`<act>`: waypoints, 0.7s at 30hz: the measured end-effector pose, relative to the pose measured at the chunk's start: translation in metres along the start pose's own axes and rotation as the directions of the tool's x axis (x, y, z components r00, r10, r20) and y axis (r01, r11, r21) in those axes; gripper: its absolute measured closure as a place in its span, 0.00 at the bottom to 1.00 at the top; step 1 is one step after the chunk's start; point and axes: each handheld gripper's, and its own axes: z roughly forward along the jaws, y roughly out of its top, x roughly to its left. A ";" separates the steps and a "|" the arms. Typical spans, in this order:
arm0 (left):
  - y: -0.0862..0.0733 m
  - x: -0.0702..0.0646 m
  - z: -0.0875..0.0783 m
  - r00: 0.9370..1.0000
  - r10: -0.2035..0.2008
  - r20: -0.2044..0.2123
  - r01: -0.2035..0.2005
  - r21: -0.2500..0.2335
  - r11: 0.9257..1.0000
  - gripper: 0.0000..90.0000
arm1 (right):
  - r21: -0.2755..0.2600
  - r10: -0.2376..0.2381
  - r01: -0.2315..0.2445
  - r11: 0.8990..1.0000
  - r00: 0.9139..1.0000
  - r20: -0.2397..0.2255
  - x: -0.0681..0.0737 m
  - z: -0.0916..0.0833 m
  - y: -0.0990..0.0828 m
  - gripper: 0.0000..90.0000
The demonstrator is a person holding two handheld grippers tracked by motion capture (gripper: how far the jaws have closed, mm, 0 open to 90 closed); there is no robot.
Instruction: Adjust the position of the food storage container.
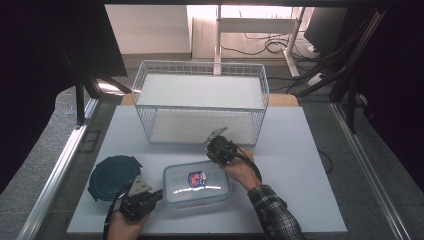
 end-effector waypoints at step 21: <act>0.032 0.005 0.031 0.999 -0.008 0.038 0.008 0.004 1.000 1.00 | -0.093 0.233 -0.229 0.969 0.972 0.026 0.014 -0.070 -0.118 0.99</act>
